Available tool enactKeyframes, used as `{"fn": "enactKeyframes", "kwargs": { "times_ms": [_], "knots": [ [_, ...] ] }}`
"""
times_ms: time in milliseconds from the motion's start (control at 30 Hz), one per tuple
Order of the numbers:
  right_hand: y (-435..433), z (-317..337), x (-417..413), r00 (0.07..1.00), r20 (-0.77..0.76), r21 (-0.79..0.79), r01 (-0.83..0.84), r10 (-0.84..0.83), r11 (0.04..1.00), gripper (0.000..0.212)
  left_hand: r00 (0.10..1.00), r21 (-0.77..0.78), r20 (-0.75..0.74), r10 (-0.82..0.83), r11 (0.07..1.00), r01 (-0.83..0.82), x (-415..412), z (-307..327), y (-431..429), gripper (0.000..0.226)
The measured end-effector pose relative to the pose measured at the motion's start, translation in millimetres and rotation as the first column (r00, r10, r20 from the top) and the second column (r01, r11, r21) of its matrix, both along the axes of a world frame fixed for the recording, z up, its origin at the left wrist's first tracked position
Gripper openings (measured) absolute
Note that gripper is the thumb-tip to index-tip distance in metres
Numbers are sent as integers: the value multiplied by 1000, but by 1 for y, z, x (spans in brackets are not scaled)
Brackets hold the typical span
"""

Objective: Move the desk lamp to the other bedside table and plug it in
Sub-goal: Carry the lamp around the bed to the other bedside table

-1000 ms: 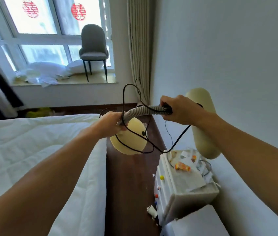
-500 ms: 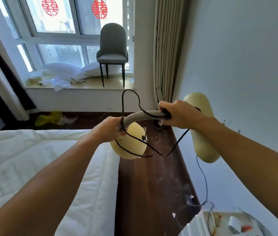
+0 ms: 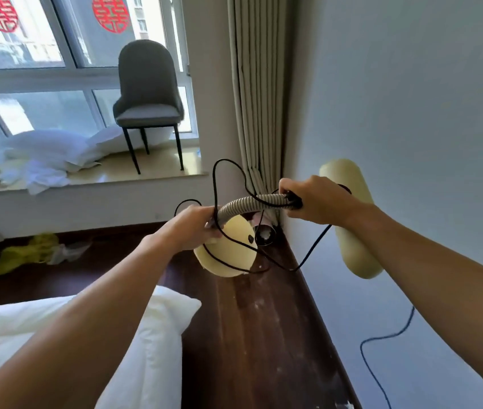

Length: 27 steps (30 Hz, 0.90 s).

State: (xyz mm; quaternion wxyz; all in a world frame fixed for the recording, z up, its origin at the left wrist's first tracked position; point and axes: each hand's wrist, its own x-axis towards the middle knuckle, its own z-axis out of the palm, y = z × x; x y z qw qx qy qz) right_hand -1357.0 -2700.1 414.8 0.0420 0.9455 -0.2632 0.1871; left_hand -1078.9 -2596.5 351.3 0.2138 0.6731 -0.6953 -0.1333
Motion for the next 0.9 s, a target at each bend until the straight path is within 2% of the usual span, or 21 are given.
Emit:
{"fn": "enactKeyframes", "kwargs": {
  "times_ms": [167, 333, 433, 667, 900],
  "knots": [
    [-130, 19, 53, 997, -2, 34, -76, 77, 996, 25, 998, 29, 3, 68, 997, -69, 49, 22, -114, 30],
    [-231, 25, 137, 980, 3, -26, -201, 201, 979, 26, 986, 14, 14, 165, 986, -165, 114, 28, -187, 37],
    [-290, 16, 212, 959, -16, -15, -282, 282, 959, 30, 967, 37, 2, 255, 966, -255, 183, 20, -227, 22],
    [-402, -7, 406, 927, -87, -9, -367, 365, 930, 28, 933, 24, -35, 358, 934, -357, 358, -7, -313, 24],
    [-473, 8, 614, 865, -181, -39, -481, 467, 876, 21, 872, 37, -105, 477, 879, -476, 537, -10, -362, 23]
  ]
}}
